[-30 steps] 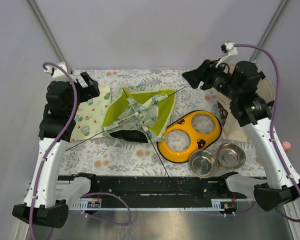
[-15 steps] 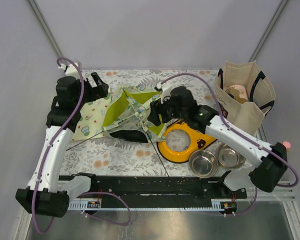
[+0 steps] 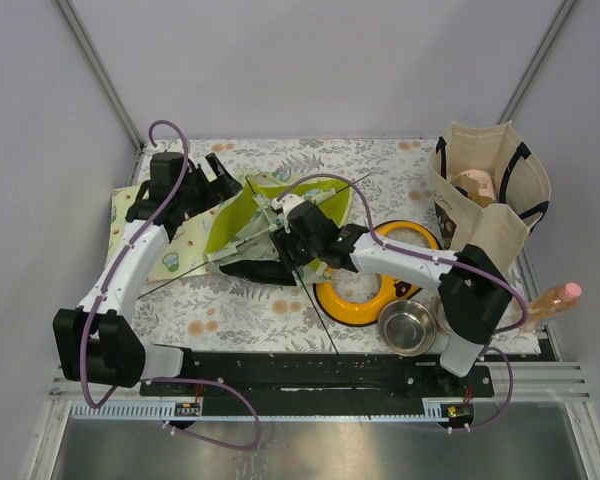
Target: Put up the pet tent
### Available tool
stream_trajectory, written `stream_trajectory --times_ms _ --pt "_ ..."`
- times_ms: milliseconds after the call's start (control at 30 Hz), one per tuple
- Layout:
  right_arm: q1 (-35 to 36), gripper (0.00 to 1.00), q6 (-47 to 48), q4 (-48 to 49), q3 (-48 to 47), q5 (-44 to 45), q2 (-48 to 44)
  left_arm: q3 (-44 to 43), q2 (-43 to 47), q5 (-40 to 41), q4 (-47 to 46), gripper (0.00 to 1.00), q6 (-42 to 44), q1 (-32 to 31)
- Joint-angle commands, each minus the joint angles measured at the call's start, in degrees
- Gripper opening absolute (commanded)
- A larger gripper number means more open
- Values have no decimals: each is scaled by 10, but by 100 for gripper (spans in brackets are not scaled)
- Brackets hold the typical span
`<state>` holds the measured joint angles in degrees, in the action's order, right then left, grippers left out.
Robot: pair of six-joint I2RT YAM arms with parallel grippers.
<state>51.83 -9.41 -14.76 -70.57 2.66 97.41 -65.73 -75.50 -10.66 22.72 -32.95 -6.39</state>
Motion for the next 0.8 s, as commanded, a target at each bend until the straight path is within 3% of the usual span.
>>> stream_trajectory --times_ms 0,167,400,567,767 --pt "10 65 3 39 -51 59 65 3 11 -6 -35 98 -19 -1" --pt "11 57 7 40 -73 96 111 4 18 13 -21 98 -5 -1" --pt "11 0 5 54 -68 100 112 7 21 27 -10 98 2 -2" --pt "12 0 2 53 -59 130 80 6 26 22 -10 99 3 -1" --pt "11 0 -85 18 -77 211 35 -11 43 3 -2 98 6 -1"
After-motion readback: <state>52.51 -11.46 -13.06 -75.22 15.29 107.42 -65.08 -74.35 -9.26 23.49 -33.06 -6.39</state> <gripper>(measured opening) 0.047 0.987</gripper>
